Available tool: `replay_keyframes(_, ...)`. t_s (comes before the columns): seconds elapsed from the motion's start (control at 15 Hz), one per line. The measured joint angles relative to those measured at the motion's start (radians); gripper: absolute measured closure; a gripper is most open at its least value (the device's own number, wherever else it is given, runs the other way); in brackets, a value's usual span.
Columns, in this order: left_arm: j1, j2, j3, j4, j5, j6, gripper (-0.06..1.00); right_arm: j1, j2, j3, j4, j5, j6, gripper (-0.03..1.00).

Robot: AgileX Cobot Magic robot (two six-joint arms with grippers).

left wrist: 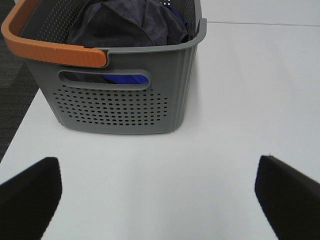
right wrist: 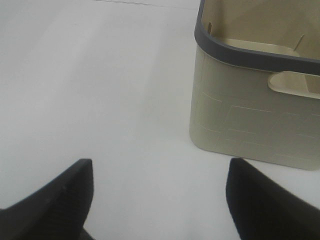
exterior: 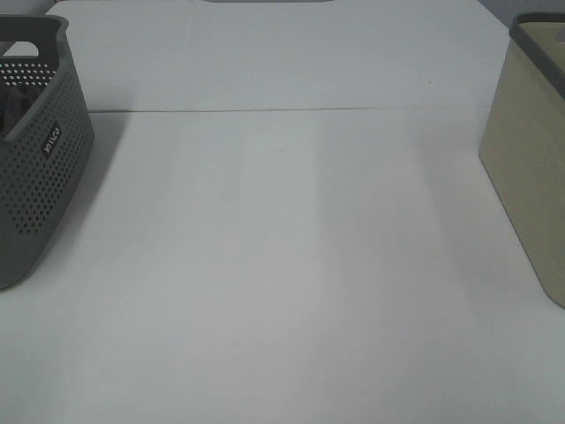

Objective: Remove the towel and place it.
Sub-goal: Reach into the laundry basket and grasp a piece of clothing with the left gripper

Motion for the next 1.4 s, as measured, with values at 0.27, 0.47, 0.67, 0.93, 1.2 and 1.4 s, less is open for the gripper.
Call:
replay_keyframes(0.27,0.0,0.0,0.0,0.0,0.0,0.0,-0.04,0.0,0.0,0.0,0.0,0.0,0.0,0.24)
replay_keyframes(0.47,0.0,0.0,0.0,0.0,0.0,0.004,-0.04,0.0,0.0,0.0,0.0,0.0,0.0,0.24)
replay_keyframes(0.67,0.0,0.0,0.0,0.0,0.0,0.004,-0.04,0.0,0.0,0.0,0.0,0.0,0.0,0.24)
replay_keyframes(0.93,0.0,0.0,0.0,-0.002,0.0,0.015,-0.04,0.0,0.0,0.0,0.0,0.0,0.0,0.24)
replay_keyframes(1.2,0.0,0.0,0.0,-0.003,0.0,0.023,-0.04,0.0,0.0,0.0,0.0,0.0,0.0,0.24)
replay_keyframes(1.4,0.0,0.0,0.0,-0.003,0.0,0.023,-0.04,0.0,0.0,0.0,0.0,0.0,0.0,0.24)
